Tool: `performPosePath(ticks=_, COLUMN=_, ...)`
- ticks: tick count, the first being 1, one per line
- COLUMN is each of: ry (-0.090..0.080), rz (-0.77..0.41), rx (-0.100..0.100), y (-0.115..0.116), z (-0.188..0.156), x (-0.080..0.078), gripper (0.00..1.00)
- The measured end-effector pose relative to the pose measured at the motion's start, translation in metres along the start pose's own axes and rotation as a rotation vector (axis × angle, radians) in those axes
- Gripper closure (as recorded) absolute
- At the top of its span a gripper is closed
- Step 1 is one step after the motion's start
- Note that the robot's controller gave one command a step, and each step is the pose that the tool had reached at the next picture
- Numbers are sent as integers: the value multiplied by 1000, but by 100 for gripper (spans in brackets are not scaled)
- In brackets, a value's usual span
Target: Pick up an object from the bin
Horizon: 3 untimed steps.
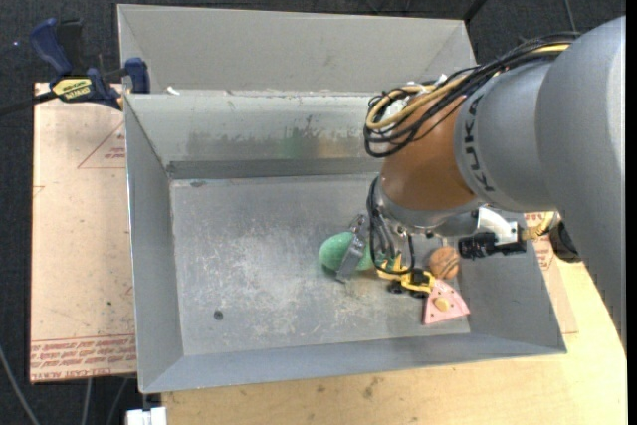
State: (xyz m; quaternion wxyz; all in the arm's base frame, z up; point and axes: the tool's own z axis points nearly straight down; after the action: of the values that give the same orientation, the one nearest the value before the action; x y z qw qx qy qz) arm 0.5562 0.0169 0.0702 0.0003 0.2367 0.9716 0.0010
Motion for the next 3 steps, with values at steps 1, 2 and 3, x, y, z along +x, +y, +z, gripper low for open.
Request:
performPosePath(ticks=1, ry=0, rz=0, rx=0, y=0, z=0, x=0, gripper=100)
performPosePath(ticks=2, ry=-1, rz=1, rx=0, y=6, z=0, x=-7, gripper=100)
performPosePath(ticks=3, ry=-3, rz=4, rx=-1, y=9, z=0, x=-1, gripper=100)
